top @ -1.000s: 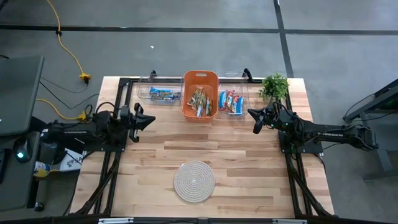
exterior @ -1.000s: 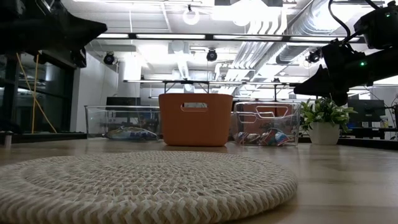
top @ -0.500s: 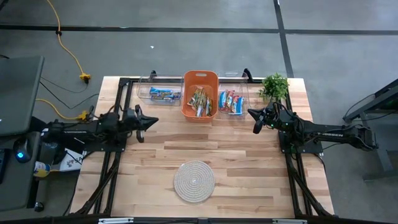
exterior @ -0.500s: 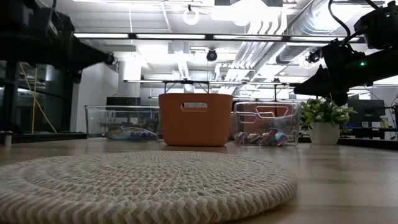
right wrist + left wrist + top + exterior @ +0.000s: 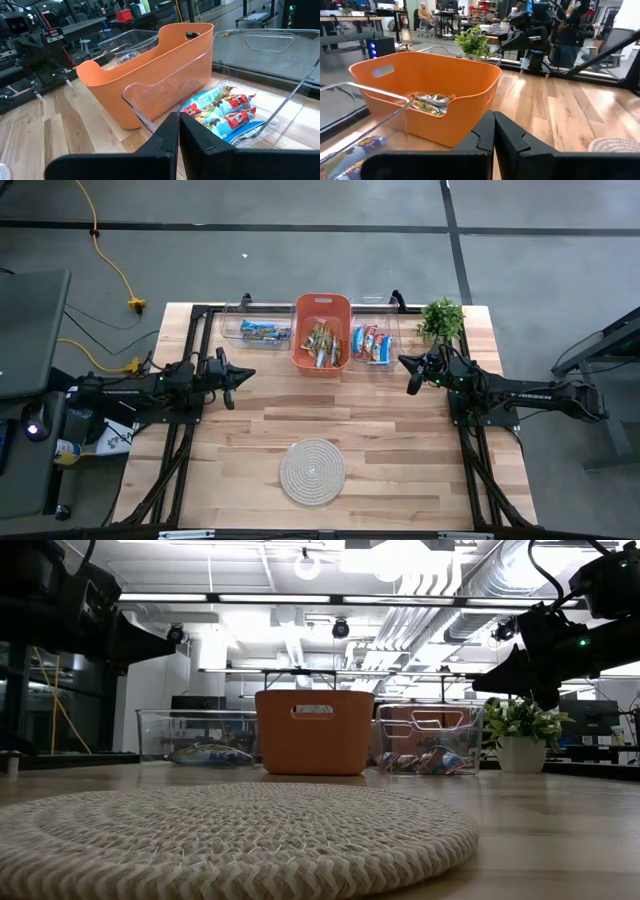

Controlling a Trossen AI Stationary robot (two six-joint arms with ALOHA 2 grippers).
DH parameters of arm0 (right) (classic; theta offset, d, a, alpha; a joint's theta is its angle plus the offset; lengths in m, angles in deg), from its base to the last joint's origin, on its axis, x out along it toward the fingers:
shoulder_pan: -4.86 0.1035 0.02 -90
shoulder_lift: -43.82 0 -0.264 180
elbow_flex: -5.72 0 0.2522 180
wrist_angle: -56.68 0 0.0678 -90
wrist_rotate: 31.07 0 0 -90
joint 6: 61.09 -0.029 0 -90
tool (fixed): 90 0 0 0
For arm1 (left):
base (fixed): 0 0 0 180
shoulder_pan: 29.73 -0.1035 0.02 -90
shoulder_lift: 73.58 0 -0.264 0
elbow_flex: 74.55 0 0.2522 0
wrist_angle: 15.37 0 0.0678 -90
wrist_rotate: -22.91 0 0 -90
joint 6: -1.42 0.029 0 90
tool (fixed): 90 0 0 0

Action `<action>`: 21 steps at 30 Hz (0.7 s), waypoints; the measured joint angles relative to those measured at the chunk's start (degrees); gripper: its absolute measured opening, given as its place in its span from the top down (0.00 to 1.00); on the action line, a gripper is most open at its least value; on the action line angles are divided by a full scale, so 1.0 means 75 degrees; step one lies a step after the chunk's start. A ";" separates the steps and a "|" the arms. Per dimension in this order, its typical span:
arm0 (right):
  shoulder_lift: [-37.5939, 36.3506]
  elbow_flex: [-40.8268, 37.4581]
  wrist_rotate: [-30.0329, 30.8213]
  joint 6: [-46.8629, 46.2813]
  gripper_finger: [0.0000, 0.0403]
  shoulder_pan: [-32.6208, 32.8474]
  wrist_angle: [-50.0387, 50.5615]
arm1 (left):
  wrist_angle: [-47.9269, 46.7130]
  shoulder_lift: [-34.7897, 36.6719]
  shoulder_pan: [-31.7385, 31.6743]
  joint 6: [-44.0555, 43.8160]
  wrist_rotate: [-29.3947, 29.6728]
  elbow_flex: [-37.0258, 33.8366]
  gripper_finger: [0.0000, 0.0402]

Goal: Pick and place Granola Bars by type
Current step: Return to Home Position

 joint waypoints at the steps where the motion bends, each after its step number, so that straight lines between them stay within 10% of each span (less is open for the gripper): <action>1: 0.0002 -0.0002 0.0000 0.0000 1.00 -0.0001 0.0000 | -0.0006 0.0000 0.0000 0.0000 -0.0043 0.0000 1.00; 21: 0.0000 -0.0002 0.0000 0.0000 1.00 0.0000 -0.0001 | -0.0036 0.0000 0.0003 -0.0004 -0.0145 -0.0003 1.00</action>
